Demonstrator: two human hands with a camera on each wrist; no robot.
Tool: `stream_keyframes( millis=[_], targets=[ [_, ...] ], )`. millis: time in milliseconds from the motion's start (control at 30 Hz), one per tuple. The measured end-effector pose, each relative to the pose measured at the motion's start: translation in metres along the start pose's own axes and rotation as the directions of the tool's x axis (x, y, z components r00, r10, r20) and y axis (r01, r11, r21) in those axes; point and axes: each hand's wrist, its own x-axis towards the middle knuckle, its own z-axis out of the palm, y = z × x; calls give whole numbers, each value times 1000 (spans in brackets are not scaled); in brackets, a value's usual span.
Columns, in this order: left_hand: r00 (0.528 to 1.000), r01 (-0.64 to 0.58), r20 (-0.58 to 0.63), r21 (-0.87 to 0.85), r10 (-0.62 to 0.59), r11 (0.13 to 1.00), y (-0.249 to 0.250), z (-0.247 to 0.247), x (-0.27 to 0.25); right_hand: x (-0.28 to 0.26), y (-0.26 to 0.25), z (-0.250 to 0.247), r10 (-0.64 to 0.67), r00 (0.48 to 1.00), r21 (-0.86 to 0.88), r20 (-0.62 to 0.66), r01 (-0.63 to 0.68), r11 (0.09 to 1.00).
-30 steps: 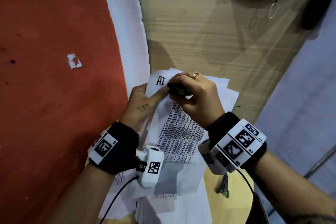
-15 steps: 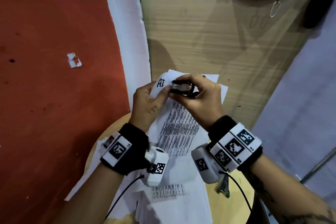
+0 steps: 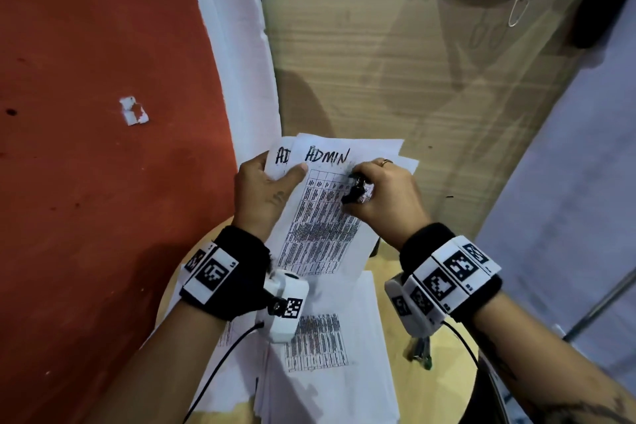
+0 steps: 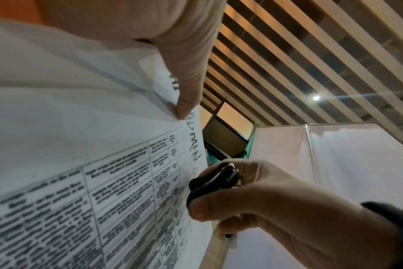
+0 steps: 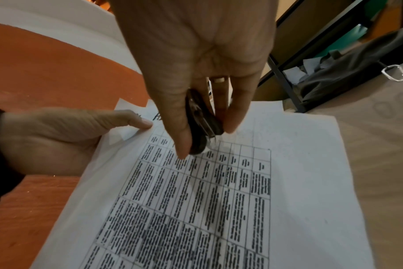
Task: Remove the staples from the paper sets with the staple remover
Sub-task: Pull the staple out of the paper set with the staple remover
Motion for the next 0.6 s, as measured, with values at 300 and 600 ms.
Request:
stream_keyframes(
  millis=[300, 600],
  targets=[
    [993, 48, 110, -73, -40, 996, 2, -4, 4, 26, -7, -25, -41, 980, 246, 197, -9, 969],
    [980, -191, 91, 228, 174, 955, 0, -12, 15, 31, -14, -32, -101, 958, 144, 270, 64, 987]
  ],
)
